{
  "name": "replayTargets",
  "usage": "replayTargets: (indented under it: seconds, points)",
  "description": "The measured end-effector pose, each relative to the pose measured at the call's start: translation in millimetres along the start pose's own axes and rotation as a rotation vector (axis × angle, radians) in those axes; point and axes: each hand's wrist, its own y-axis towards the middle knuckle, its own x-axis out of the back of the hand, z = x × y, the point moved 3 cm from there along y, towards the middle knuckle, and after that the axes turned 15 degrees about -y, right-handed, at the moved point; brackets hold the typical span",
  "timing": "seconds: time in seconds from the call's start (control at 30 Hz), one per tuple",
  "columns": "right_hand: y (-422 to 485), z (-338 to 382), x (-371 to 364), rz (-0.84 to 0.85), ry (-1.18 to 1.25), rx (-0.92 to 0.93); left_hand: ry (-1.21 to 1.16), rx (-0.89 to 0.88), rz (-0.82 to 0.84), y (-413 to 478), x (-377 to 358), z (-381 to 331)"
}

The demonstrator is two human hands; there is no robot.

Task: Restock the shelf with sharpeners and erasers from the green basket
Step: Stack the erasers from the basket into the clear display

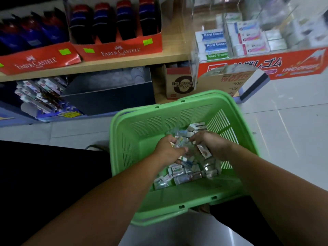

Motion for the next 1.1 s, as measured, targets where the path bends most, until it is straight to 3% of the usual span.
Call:
replayTargets:
  seconds: [0.23,0.47,0.73,1.0,1.1]
  points:
    - [-67,81,15,0.112,-0.297,0.122,0.136,-0.173,0.093,-42,12,-77]
    - [-172,173,59,0.024,-0.521,0.234,0.38,-0.348,0.185,-110,27,-199]
    - [-201,203,87,-0.12,-0.188,0.309,0.265,-0.525,0.155,-126,33,-270]
    - [-199,203,125,-0.086,0.063,0.251,0.087,-0.535,0.185,-110,10,-302]
    - [-195,201,140,-0.098,0.049,0.258,0.081,-0.517,0.198,-102,1,-308]
